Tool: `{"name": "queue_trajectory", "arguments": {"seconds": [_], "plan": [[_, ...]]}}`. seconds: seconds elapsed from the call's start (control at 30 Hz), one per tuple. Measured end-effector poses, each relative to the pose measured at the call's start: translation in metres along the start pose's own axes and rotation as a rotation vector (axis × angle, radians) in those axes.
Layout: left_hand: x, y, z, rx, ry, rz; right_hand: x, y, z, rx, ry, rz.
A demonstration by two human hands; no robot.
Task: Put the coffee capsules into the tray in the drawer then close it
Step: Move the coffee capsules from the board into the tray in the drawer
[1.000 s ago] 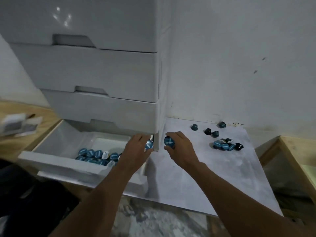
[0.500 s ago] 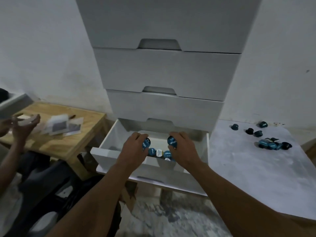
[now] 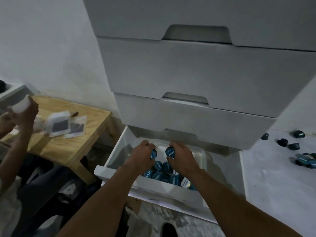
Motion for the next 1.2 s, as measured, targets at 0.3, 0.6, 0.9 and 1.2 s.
{"name": "queue_trajectory", "arguments": {"seconds": [0.3, 0.6, 0.9, 1.2], "plan": [[-0.020, -0.037, -0.043, -0.120, -0.074, 0.037, 0.020, -0.035, -0.033, -0.094, -0.096, -0.027], [-0.029, -0.045, -0.067, -0.225, -0.259, -0.098, 0.015, -0.040, -0.034, -0.076, -0.216, 0.009], [-0.024, -0.056, -0.074, -0.273, -0.465, -0.284, 0.013, -0.047, -0.036, -0.108, -0.257, 0.103], [-0.023, -0.060, -0.078, -0.293, -0.514, -0.382, 0.013, -0.058, -0.043, -0.154, -0.252, 0.156]]}}
Point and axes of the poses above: each hand's wrist, its own z-axis away from the middle knuckle, its own y-axis out of the back of the hand, x = y × z, the point moved 9 cm from there along -z, towards the middle knuckle, and after that the axes turned 2 degrees about z, right-handed, at the moved point
